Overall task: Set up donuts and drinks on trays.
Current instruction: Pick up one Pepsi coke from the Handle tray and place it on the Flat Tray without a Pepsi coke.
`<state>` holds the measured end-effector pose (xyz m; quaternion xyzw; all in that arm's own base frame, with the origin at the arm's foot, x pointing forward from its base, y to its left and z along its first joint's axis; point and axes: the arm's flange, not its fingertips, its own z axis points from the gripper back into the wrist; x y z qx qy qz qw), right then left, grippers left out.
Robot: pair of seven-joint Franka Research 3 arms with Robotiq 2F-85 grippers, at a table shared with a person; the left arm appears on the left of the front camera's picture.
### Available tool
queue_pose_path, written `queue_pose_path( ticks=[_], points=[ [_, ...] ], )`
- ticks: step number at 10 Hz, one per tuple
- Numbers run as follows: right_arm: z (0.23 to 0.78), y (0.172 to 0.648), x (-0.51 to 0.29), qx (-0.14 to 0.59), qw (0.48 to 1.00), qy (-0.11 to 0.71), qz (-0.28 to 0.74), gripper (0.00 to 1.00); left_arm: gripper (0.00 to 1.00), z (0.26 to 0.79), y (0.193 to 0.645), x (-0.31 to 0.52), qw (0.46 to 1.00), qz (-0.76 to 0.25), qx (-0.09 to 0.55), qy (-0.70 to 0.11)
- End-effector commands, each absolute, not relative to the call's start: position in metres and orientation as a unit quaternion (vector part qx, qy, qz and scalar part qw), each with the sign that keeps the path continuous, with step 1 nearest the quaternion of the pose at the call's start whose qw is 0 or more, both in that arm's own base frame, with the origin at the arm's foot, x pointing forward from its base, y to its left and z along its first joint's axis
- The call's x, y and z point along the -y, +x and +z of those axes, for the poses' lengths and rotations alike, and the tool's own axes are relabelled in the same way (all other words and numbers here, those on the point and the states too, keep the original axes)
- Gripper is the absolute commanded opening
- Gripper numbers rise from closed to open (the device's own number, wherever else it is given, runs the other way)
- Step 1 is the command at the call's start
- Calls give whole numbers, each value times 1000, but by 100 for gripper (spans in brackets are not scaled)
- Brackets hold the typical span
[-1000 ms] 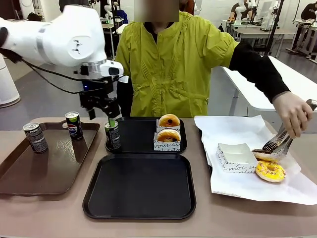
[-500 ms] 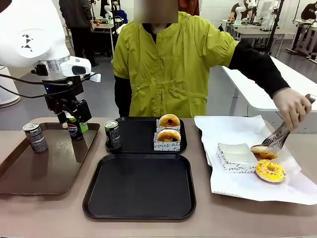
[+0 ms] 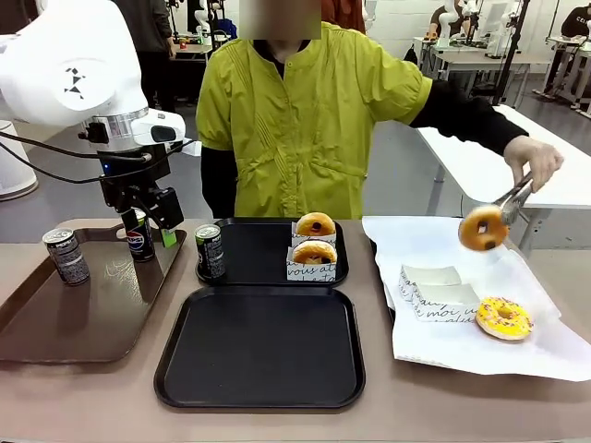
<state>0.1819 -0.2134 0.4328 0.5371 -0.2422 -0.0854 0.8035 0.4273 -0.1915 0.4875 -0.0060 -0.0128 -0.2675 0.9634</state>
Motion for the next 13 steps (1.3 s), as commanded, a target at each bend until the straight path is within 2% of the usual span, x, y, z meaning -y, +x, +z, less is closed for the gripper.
queue_pose_path(
  ticks=[1, 3, 6, 8, 9, 13],
  points=[
    [433, 183, 214, 250, 798, 542, -79, 100, 100, 492, 428, 192, 964, -266, 11, -4],
    [433, 183, 214, 250, 798, 542, -79, 100, 100, 488, 427, 192, 963, -268, 13, -6],
    [433, 183, 214, 250, 798, 542, -79, 100, 100, 531, 487, 151, 976, -215, 32, -36],
    [433, 183, 214, 250, 798, 542, -79, 100, 100, 543, 481, 92, 984, -168, 31, -58],
    [433, 183, 214, 250, 798, 542, -79, 100, 100, 555, 496, 71, 985, -162, 29, -54],
    [433, 183, 214, 250, 798, 542, -79, 100, 100, 547, 469, -11, 989, -122, 49, -66]
  ],
)
